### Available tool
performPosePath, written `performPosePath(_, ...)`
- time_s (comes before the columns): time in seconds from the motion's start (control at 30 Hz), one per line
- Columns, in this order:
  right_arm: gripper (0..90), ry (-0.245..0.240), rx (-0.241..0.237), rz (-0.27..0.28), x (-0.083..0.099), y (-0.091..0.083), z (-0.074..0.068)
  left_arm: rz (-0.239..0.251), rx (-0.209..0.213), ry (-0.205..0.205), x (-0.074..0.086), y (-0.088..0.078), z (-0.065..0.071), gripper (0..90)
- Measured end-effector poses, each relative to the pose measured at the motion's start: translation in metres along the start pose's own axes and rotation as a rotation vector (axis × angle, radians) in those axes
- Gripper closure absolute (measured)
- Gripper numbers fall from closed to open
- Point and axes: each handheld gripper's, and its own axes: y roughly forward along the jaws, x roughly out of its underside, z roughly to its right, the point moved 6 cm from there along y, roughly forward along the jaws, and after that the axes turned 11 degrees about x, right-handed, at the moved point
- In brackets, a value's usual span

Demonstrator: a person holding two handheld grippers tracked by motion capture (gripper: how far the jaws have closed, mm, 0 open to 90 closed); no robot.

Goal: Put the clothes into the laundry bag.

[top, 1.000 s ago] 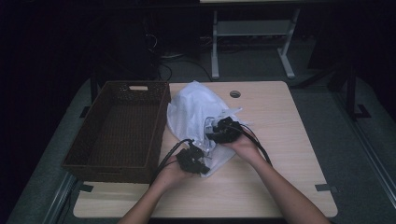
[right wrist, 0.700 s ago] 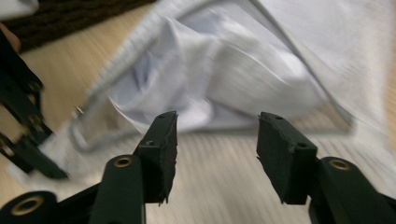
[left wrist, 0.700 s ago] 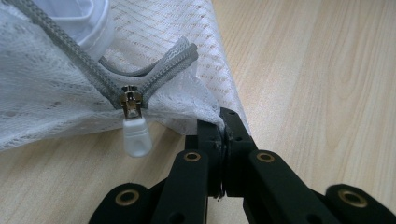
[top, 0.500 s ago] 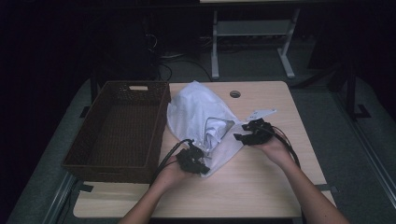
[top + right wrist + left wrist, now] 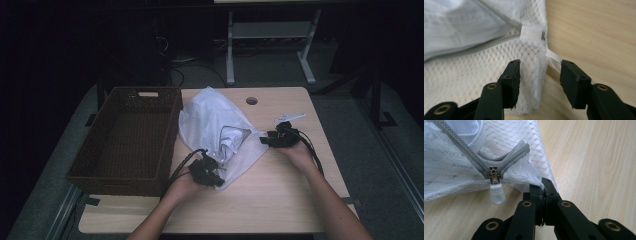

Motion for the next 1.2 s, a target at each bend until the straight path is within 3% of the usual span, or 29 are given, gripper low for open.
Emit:
performPosePath(0.1, 58.4, -0.019, -0.009, -0.009, 0.002, 0.005, -0.005, 0.000, 0.000, 0.000, 0.000, 0.000, 0.000, 88.3)
performPosePath(0.3, 83.2, -0.055, -0.003, -0.002, 0.001, 0.006, -0.010, -0.001, -0.002, 0.001, 0.000, 0.000, 0.000, 88.3)
performPosePath(0.37, 86.6, -0.070, -0.004, -0.005, 0.002, 0.005, -0.010, -0.001, -0.002, 0.001, 0.000, 0.000, 0.000, 88.3)
performPosePath(0.83, 87.9, -0.064, 0.000, -0.009, 0.003, -0.006, -0.007, -0.004, -0.027, 0.006, -0.001, 0.000, 0.000, 88.4)
performPosePath(1.2, 88.0, -0.087, 0.022, -0.021, 0.009, -0.030, -0.007, 0.041, -0.103, -0.022, -0.001, -0.008, -0.009, 88.4)
